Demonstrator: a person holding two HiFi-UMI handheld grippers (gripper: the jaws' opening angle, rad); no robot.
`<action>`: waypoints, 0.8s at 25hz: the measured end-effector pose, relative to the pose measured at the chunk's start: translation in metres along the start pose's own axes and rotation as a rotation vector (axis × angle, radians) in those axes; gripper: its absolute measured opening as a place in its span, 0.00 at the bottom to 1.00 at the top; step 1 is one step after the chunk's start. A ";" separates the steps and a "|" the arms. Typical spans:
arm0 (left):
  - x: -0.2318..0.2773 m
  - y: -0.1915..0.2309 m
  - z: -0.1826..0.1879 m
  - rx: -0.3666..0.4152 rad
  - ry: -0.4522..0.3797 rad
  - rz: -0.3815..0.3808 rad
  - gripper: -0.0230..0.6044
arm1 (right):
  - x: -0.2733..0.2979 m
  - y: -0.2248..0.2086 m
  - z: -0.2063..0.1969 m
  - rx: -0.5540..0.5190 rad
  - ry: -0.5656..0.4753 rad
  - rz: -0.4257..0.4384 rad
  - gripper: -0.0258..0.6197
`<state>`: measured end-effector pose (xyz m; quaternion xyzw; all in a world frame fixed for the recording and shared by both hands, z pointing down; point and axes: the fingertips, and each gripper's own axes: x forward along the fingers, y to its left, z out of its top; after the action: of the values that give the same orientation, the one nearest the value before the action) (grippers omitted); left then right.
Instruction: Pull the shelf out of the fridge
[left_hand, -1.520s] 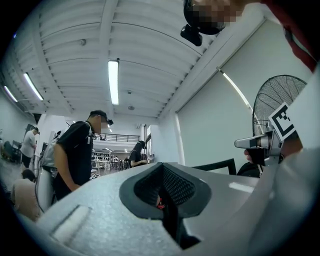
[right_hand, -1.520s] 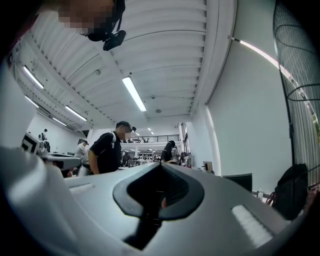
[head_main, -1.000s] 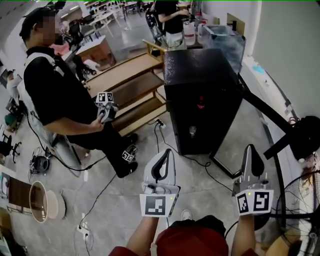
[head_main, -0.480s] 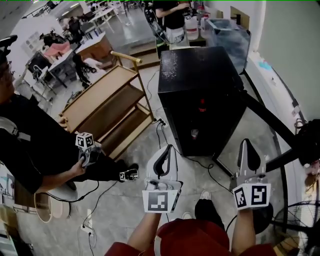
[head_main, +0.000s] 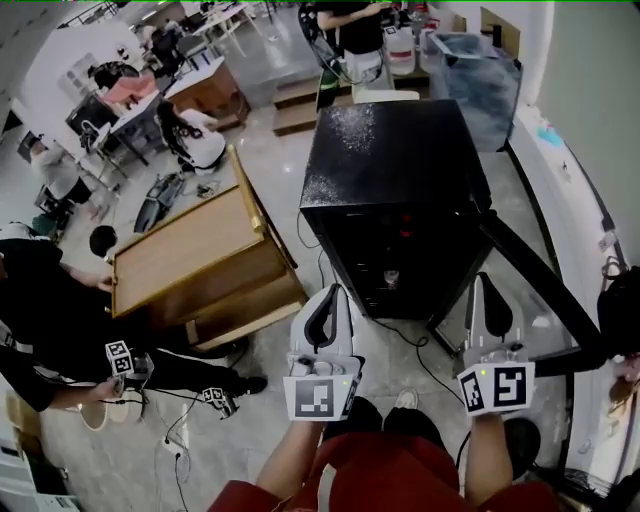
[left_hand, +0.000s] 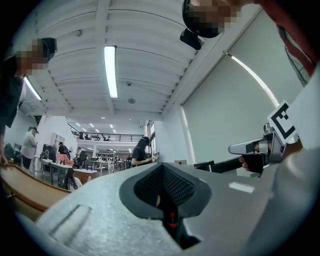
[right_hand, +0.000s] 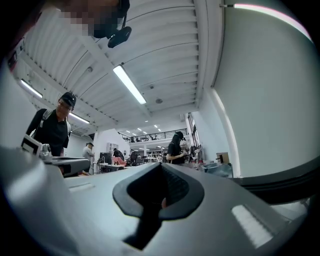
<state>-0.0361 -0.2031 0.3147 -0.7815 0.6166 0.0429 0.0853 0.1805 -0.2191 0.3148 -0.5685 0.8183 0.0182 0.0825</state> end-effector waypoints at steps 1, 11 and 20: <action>0.002 0.002 -0.003 -0.003 0.002 0.010 0.03 | 0.004 -0.001 -0.004 0.004 0.008 0.007 0.04; 0.037 0.024 -0.034 -0.014 0.021 0.014 0.03 | 0.057 0.008 -0.031 0.009 0.057 0.044 0.04; 0.050 0.044 -0.057 -0.011 0.005 0.002 0.03 | 0.092 0.017 -0.084 0.002 0.134 0.030 0.04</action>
<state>-0.0693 -0.2715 0.3590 -0.7815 0.6172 0.0444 0.0796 0.1237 -0.3083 0.3826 -0.5560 0.8305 -0.0196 0.0276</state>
